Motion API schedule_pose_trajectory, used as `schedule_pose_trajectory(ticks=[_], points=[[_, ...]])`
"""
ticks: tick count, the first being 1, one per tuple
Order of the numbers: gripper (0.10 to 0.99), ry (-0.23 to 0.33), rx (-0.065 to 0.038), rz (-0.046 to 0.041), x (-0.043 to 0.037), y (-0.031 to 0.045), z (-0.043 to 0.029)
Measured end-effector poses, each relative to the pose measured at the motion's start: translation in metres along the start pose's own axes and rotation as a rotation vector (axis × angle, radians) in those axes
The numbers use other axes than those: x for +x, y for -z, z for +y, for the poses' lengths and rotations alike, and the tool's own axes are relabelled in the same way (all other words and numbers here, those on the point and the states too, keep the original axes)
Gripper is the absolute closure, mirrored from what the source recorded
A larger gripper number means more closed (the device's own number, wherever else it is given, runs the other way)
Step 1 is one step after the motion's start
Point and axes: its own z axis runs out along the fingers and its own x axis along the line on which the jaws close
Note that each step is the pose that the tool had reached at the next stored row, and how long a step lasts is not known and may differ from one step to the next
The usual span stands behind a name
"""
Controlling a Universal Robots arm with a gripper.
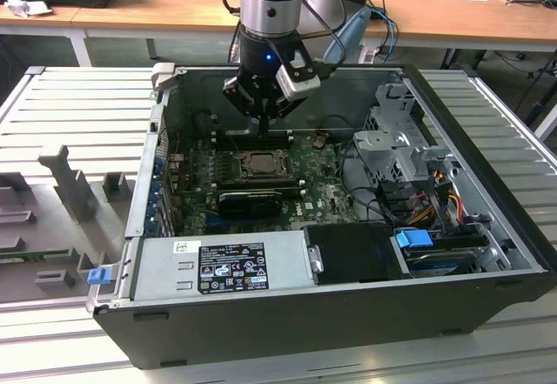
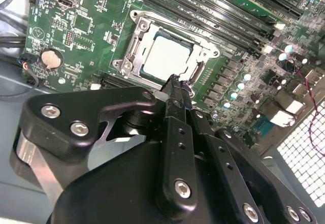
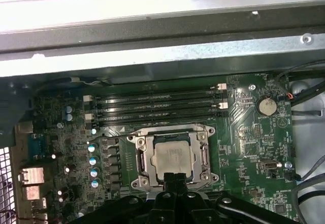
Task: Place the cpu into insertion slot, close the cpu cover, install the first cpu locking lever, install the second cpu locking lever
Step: 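Install the first cpu locking lever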
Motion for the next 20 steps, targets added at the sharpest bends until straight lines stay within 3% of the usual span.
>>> schedule_pose_trajectory(ticks=[9,13,15,20], points=[[0.98,0.052,0.0,-0.0001,0.0006,-0.0001,-0.0011],[0.98,0.057,-0.001,0.0,0.0094,-0.001,-0.0019],[0.98,0.108,-0.002,0.0,0.0099,-0.0016,-0.0019],[0.98,0.11,-0.005,0.0001,0.0187,-0.0027,-0.0027]])
